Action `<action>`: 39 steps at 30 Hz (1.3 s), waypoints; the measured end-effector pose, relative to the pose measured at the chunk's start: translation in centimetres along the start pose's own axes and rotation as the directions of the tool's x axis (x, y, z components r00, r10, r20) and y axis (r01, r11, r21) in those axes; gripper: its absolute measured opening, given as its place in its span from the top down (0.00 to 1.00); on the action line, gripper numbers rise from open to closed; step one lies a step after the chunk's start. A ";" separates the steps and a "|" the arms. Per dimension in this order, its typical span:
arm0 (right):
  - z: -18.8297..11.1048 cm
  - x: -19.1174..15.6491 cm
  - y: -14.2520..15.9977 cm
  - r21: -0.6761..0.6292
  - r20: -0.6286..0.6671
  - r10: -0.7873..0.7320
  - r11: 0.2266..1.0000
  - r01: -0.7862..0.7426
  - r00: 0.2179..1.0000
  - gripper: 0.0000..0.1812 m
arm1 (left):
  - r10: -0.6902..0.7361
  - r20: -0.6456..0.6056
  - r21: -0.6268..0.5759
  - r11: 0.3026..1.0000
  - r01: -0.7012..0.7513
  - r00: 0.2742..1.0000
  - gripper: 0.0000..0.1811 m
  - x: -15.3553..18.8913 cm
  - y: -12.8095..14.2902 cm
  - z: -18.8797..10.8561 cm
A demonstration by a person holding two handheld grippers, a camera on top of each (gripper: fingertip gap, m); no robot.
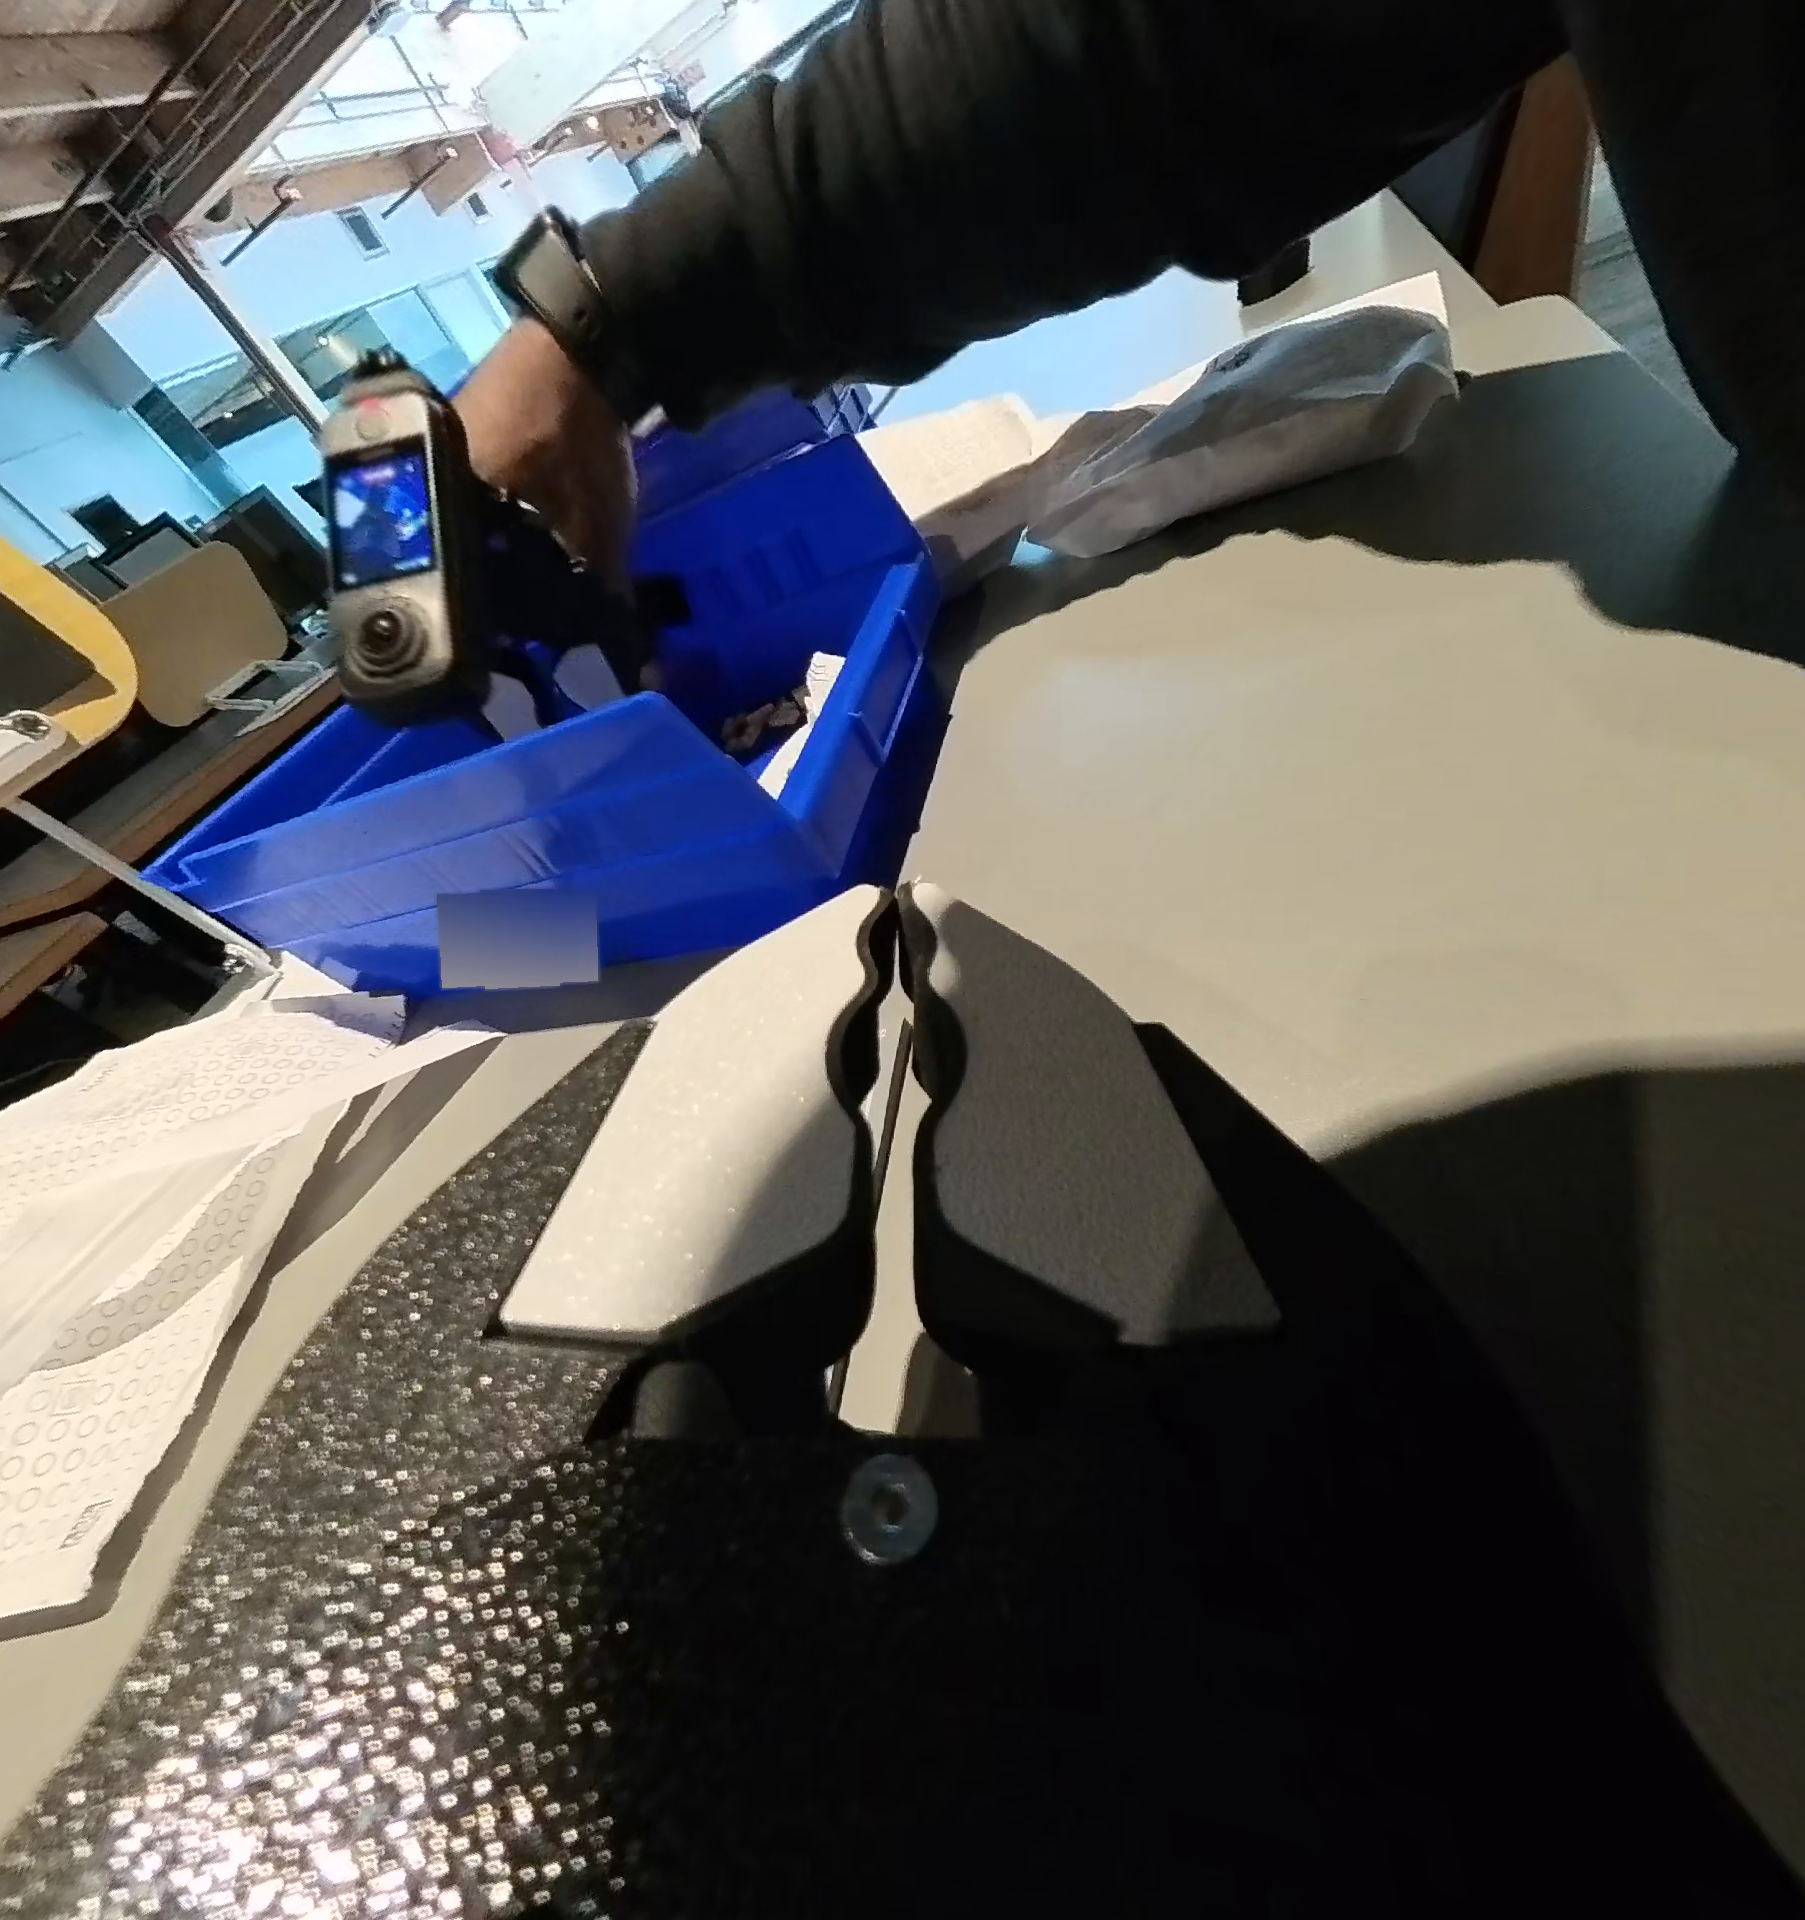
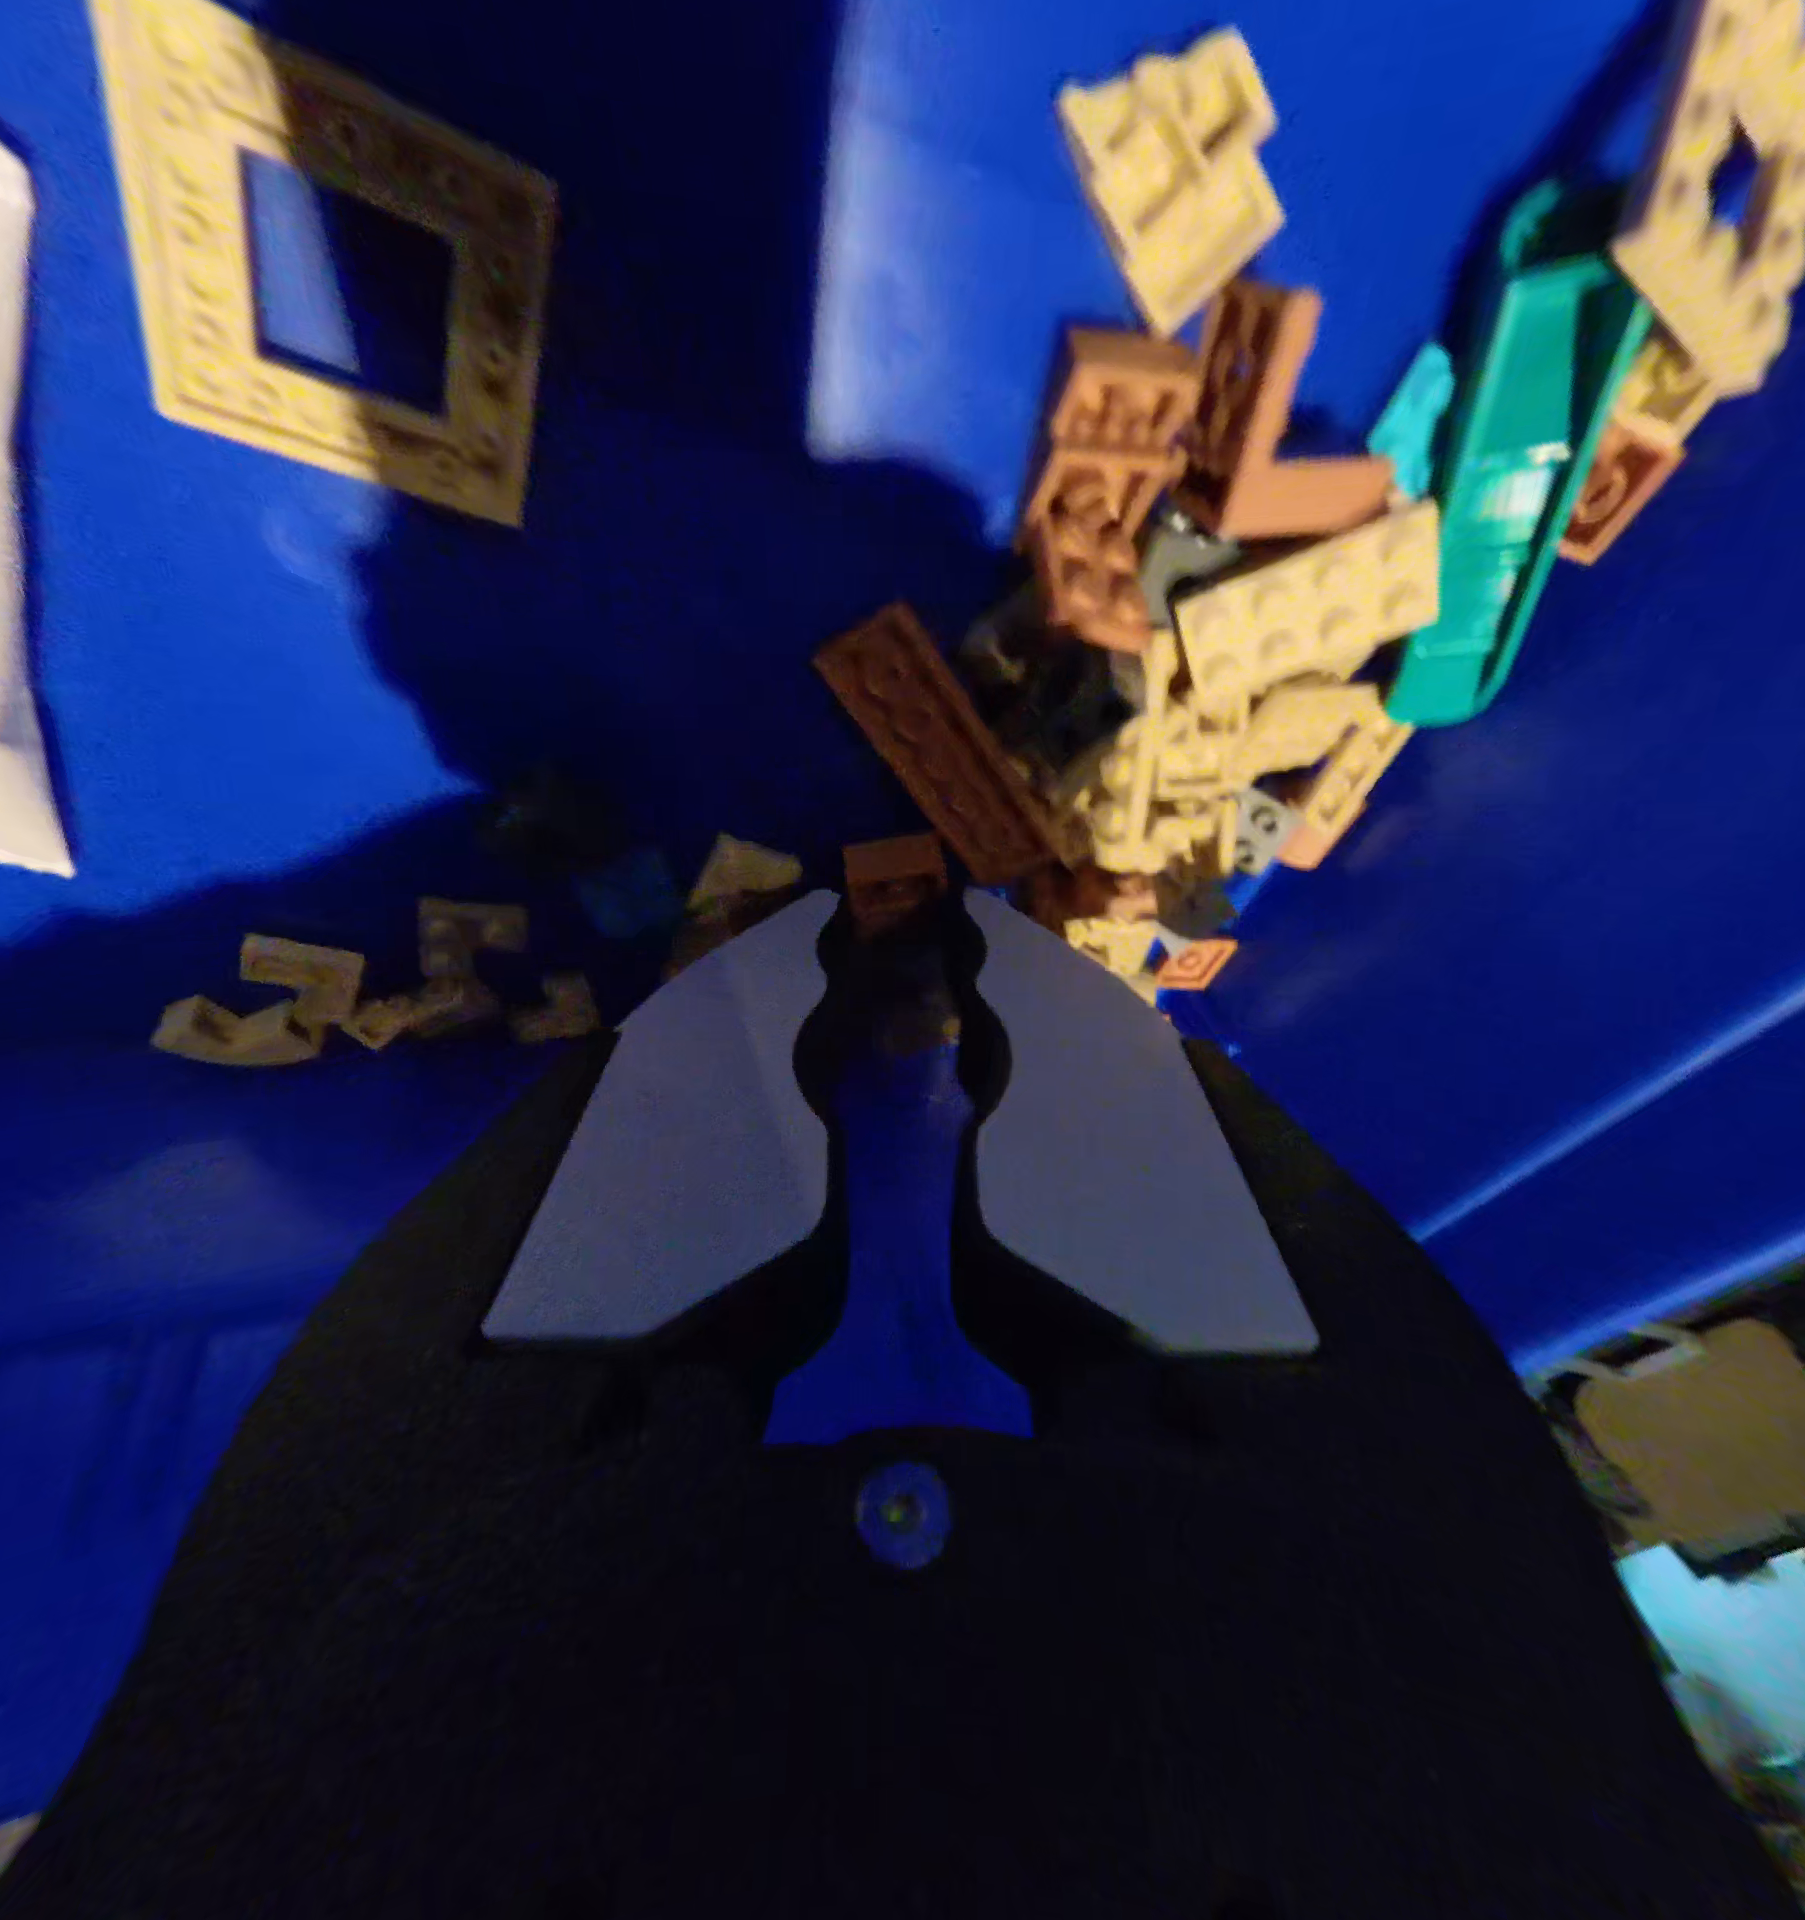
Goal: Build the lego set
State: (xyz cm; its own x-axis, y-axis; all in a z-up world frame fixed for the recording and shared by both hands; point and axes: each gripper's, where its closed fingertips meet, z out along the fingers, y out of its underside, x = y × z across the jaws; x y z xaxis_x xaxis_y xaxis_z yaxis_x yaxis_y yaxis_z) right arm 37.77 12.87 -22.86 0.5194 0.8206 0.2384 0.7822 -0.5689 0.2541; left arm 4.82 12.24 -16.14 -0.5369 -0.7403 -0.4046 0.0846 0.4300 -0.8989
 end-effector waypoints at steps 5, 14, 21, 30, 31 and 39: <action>-1.9 -0.3 1.1 0.040 0.011 0.065 0.997 -0.066 0.998 0.82 | -0.003 0.000 0.001 1.000 0.003 1.000 1.00 0.0 0.0 0.0; -6.2 -4.0 2.0 0.171 0.101 0.131 0.974 -0.147 0.986 0.85 | 0.000 0.000 -0.002 1.000 0.000 1.000 1.00 0.0 0.0 0.0; -6.1 -8.6 0.6 0.083 0.292 0.099 0.988 -0.128 0.951 0.91 | 0.002 0.000 -0.007 1.000 -0.002 1.000 1.00 0.0 0.1 0.1; -3.4 -12.0 -0.1 -0.133 0.425 0.101 0.990 -0.049 0.900 1.00 | 0.009 0.005 -0.010 1.000 -0.009 1.000 1.00 0.0 0.2 0.0; -3.1 -12.0 -0.1 -0.139 0.428 0.102 0.989 -0.046 0.898 1.00 | 0.007 0.005 -0.009 1.000 -0.007 1.000 1.00 -0.1 0.2 0.0; -1.5 -11.2 0.6 -0.224 0.373 0.130 0.973 -0.047 0.919 1.00 | 0.004 0.005 -0.011 1.000 -0.004 1.000 1.00 -0.1 0.2 0.0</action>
State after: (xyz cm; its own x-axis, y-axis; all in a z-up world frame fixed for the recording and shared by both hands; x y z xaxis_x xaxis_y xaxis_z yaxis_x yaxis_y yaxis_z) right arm 31.89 3.32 -23.95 0.7071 0.7003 -0.0980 0.6602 -0.6042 0.4462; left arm 4.91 12.38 -16.28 -0.5323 -0.7410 -0.4094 0.0777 0.4388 -0.8952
